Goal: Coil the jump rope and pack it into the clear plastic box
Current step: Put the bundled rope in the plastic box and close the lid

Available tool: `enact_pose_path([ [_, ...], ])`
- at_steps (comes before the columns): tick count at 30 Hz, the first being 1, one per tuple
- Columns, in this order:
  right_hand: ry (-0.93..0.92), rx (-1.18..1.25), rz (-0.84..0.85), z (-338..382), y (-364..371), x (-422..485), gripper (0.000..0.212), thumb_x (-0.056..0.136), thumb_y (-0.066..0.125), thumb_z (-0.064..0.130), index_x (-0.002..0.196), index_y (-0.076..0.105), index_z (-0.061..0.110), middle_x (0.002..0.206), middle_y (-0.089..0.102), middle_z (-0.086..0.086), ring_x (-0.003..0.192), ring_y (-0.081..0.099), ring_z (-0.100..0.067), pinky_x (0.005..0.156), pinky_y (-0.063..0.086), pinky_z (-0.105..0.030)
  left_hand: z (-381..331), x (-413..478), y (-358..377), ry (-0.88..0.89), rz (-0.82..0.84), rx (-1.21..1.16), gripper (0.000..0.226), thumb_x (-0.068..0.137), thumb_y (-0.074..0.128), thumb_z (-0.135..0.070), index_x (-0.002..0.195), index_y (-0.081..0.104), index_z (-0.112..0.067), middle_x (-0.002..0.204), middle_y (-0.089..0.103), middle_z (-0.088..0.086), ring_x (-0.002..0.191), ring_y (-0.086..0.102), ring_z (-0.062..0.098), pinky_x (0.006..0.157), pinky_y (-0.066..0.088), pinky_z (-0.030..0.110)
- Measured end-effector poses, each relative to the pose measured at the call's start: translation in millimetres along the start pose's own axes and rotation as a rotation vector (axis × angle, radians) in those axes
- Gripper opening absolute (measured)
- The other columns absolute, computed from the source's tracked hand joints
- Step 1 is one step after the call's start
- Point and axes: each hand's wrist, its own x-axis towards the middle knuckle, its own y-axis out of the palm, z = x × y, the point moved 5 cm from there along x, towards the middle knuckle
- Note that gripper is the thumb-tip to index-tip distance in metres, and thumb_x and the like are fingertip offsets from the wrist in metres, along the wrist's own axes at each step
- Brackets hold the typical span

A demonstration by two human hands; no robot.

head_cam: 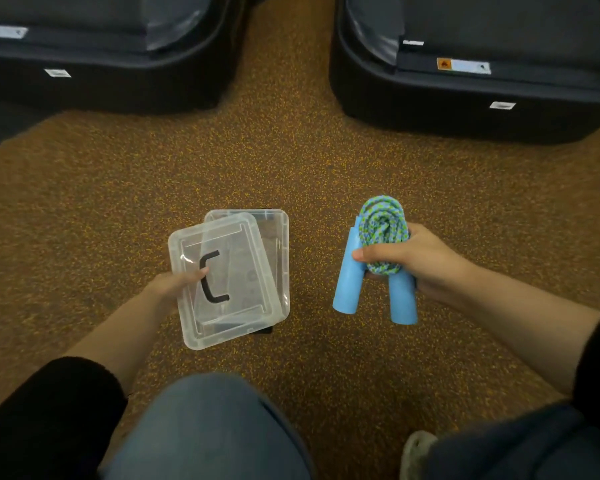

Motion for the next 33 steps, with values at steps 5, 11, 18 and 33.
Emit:
enact_pose_path([
  [5, -0.007, 0.016, 0.003, 0, 0, 2, 0.024, 0.068, 0.071, -0.006, 0.087, 0.065, 0.007, 0.077, 0.071, -0.003, 0.068, 0.068, -0.015, 0.060, 0.057, -0.029, -1, -10, 17, 0.084, 0.177, -0.088, 0.024, 0.092, 0.051, -0.008, 0.115, 0.056, -0.007, 0.077, 0.076, 0.004, 0.066, 0.072, 0.018, 0.067, 0.053, 0.040],
  [11, -0.022, 0.014, -0.052, 5, -7, 5, 0.023, 0.069, 0.072, -0.004, 0.088, 0.064, 0.006, 0.079, 0.070, -0.005, 0.070, 0.067, -0.016, 0.066, 0.058, -0.033, -2, -17, 25, 0.071, 0.348, -0.116, 0.021, 0.091, 0.049, -0.005, 0.108, 0.061, -0.011, 0.089, 0.076, 0.008, 0.077, 0.073, 0.022, 0.066, 0.061, 0.039],
  [18, -0.046, 0.020, -0.080, 14, -18, 5, 0.026, 0.070, 0.073, -0.001, 0.094, 0.064, 0.005, 0.087, 0.071, -0.008, 0.082, 0.068, -0.022, 0.074, 0.058, -0.038, -8, -28, 55, 0.105, 0.410, -0.162, 0.026, 0.092, 0.046, -0.006, 0.112, 0.062, -0.013, 0.097, 0.074, 0.010, 0.083, 0.073, 0.023, 0.069, 0.061, 0.038],
  [33, -0.082, 0.085, -0.171, 18, -80, -18, 0.026, 0.072, 0.072, -0.002, 0.095, 0.064, 0.005, 0.081, 0.072, -0.004, 0.070, 0.070, -0.013, 0.062, 0.058, -0.027, -62, -58, 160, 0.201, 0.299, -0.212, 0.041, 0.081, 0.061, 0.000, 0.122, 0.056, -0.005, 0.115, 0.064, 0.020, 0.104, 0.062, 0.037, 0.090, 0.050, 0.054],
])
